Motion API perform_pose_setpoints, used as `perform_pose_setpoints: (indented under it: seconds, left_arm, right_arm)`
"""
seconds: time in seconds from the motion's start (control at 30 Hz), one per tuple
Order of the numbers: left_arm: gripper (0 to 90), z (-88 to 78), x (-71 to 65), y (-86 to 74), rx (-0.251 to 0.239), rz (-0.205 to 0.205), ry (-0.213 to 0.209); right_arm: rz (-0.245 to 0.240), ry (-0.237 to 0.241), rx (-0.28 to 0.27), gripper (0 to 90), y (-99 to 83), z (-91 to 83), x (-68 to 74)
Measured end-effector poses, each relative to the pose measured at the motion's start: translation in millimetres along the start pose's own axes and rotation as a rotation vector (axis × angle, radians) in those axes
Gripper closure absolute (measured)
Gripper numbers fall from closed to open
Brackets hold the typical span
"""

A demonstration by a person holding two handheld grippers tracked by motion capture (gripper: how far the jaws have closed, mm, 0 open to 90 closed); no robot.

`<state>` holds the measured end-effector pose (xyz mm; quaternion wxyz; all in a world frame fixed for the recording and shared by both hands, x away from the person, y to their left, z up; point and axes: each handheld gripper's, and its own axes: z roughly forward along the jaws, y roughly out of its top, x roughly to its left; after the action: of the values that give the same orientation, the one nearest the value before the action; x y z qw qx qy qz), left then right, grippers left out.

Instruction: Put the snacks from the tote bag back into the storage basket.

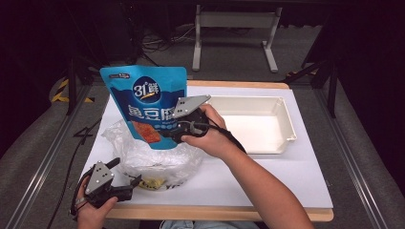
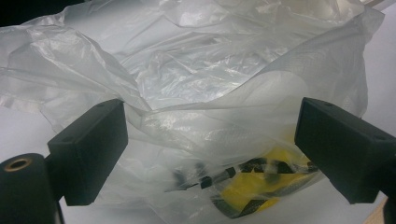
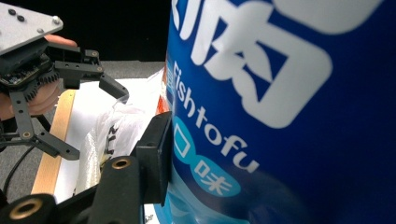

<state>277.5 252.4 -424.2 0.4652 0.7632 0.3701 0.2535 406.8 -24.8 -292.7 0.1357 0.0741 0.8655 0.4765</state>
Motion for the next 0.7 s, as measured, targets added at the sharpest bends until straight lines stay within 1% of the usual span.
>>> perform_pose_setpoints:
  seconds: [0.07,0.27,0.4,0.47,0.7]
  left_arm:
    - [10.6,-0.1,0.0,0.0,0.000,-0.001,0.000]
    - [10.6,-0.3,0.0,0.1,0.002,0.000,0.000]
    - [10.6,0.6,-0.5,0.0,0.001,-0.003,-0.001]
    - [10.6,0.4,-0.5,0.1,0.001,0.002,0.001]
    - [10.6,0.8,-0.6,0.1,0.004,0.002,-0.001]
  right_arm:
    - [0.000,0.001,0.000,48.7,0.2,-1.3,-0.8]
    - [0.005,-0.019,0.001,48.7,-1.4,-11.3,-5.5]
    - [0.018,-0.035,0.003,48.7,-3.6,-21.3,-10.7]
    - [0.022,-0.043,0.004,48.7,-4.3,-25.8,-12.5]
    - [0.033,-0.081,-0.007,48.5,-9.6,-48.7,-22.1]
